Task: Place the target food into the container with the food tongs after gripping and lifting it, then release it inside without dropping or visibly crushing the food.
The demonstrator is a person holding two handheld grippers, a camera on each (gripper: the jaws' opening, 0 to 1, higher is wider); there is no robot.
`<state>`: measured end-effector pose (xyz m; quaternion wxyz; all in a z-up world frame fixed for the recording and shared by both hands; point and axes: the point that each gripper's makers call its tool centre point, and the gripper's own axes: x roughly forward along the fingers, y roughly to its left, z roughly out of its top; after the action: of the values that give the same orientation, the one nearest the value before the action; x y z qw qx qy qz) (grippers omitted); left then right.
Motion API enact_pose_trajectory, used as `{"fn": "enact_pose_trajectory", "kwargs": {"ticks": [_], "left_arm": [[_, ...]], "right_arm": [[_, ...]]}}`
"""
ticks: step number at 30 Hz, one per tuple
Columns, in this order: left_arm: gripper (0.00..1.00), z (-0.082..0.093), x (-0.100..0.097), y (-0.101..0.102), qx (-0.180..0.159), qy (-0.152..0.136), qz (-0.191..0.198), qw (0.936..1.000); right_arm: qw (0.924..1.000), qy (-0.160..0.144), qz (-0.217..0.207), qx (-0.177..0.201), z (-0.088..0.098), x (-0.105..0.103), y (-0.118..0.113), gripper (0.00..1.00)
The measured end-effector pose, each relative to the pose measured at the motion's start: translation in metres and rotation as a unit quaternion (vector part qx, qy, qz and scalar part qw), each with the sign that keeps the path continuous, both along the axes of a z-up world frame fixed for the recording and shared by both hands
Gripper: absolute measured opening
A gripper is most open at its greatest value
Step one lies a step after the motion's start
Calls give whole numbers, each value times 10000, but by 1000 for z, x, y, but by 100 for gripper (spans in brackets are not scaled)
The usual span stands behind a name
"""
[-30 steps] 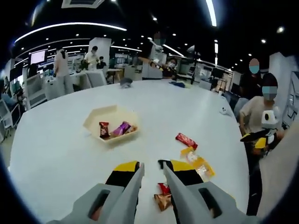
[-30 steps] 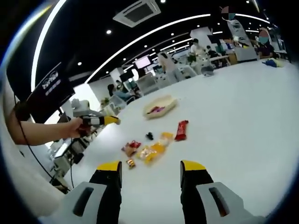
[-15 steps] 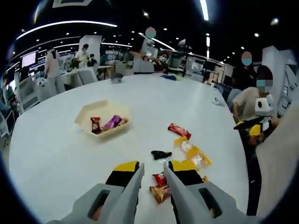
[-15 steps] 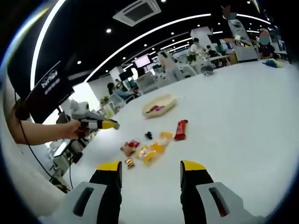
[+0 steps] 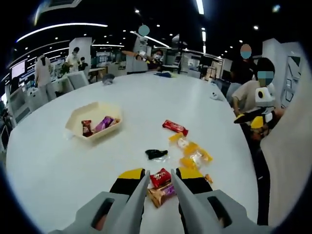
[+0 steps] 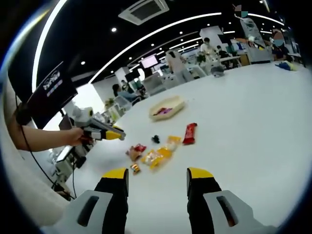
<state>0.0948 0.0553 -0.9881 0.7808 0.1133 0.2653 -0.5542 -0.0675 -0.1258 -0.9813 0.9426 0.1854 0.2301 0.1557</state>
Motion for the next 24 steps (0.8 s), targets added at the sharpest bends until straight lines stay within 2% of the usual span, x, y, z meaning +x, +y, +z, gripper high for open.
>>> {"fn": "enact_pose_trajectory", "kwargs": {"ticks": [2, 8, 15, 24], "left_arm": [[24, -1, 0, 1, 95, -117, -124, 9998], [24, 1, -3, -1, 43, -84, -387, 9992], [24, -13, -17, -7, 379, -131, -873, 9954], [25, -19, -20, -15, 423, -102, -1233, 9914]], "right_arm": [[10000, 13, -10, -8, -1, -1, 0, 49], [10000, 60, 6, -61, -4, -4, 1, 49], [9999, 73, -113, -96, -5, -10, -5, 49], [9993, 124, -325, -154, -6, -14, -17, 49]]}}
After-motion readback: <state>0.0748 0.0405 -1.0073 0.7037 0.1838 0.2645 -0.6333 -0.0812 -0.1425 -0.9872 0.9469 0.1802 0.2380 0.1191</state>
